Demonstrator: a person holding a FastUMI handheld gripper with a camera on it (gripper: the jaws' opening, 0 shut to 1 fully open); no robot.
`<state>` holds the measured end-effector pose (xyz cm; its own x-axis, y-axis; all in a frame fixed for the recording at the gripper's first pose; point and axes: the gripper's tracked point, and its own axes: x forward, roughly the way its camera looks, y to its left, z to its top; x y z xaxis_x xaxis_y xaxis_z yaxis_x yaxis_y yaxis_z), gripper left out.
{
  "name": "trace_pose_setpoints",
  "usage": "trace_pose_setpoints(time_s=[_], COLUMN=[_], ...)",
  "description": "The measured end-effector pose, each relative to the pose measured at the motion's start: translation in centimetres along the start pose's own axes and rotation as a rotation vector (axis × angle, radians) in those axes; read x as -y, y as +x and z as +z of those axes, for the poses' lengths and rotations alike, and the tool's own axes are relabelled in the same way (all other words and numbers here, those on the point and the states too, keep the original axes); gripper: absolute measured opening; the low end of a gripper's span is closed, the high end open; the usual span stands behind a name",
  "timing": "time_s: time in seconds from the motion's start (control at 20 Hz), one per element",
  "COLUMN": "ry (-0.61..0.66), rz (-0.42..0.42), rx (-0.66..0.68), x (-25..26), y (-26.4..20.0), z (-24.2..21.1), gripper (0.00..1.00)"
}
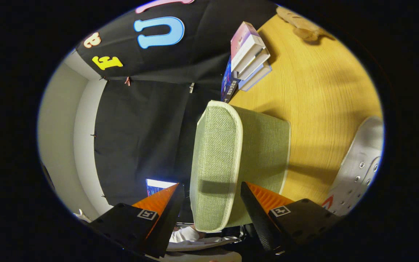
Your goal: Open the storage box then place both shoes into the box .Put the left shoe in first, then the right shoe, with the right side of both shoes facing outward in a uniform manner.
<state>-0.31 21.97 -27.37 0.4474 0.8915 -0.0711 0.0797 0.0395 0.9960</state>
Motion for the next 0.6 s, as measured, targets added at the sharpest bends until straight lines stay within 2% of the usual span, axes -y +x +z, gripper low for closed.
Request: trace_pose_setpoints(time_s=[0.2, 0.25, 0.35, 0.5, 0.6], ry=[0.055, 0.067, 0.107, 0.052, 0.024], rz=[0.073, 0.061, 0.118, 0.097, 0.102], rx=[0.009, 0.004, 0.0, 0.097, 0.117], x=[-0.3, 0.5, -0.4, -0.8, -3.1], y=[1.3, 1.3, 0.7, 0.1, -0.4], z=[-0.3, -0.1, -0.3, 1.7, 1.6], gripper=[0.95, 0.94, 0.6, 0.07, 0.05])
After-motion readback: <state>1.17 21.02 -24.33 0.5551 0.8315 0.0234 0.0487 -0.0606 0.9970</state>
